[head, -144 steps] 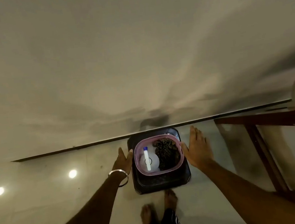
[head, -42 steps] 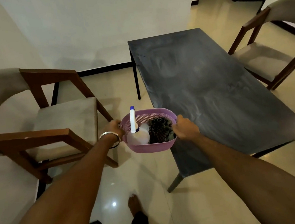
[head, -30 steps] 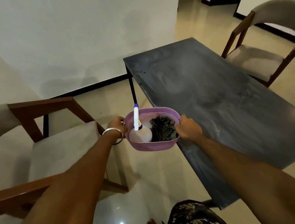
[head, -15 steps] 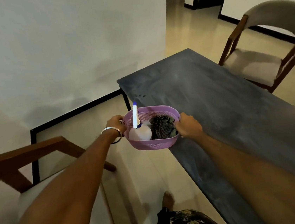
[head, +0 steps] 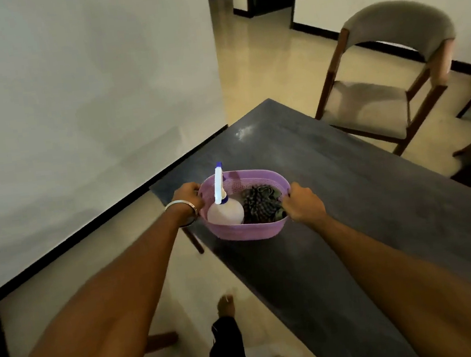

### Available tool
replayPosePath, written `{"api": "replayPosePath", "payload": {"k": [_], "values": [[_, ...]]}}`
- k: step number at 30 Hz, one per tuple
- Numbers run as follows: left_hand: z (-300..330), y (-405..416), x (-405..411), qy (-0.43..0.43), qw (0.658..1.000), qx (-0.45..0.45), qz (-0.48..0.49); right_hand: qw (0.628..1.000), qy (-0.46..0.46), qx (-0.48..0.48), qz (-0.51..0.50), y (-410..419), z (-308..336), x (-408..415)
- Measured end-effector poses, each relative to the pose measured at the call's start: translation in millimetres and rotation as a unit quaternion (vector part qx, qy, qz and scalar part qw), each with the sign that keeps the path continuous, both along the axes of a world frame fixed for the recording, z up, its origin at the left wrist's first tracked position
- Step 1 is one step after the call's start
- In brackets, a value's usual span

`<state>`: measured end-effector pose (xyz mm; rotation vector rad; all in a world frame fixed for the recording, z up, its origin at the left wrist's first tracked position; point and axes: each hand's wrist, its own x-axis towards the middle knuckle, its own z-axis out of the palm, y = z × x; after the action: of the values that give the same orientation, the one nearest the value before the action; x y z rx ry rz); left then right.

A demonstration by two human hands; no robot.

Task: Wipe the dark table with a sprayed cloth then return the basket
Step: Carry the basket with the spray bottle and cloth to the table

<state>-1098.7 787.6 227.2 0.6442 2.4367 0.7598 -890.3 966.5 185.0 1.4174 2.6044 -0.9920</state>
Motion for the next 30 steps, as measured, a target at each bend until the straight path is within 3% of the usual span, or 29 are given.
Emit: {"api": "replayPosePath", "payload": {"k": [12,30], "values": [[-23.8,192.1,-103.8,-0.019,0.982,0.007,-0.188,0.981,-0.033,-0.013,-0.191,101.3,-18.5,-50.5],[-57.1,362.8,-69.2,-0.009,0.937,0.024,-0.349,0.951,-0.060,-0.004,-0.302,211.5,-33.7,-0.4]]}}
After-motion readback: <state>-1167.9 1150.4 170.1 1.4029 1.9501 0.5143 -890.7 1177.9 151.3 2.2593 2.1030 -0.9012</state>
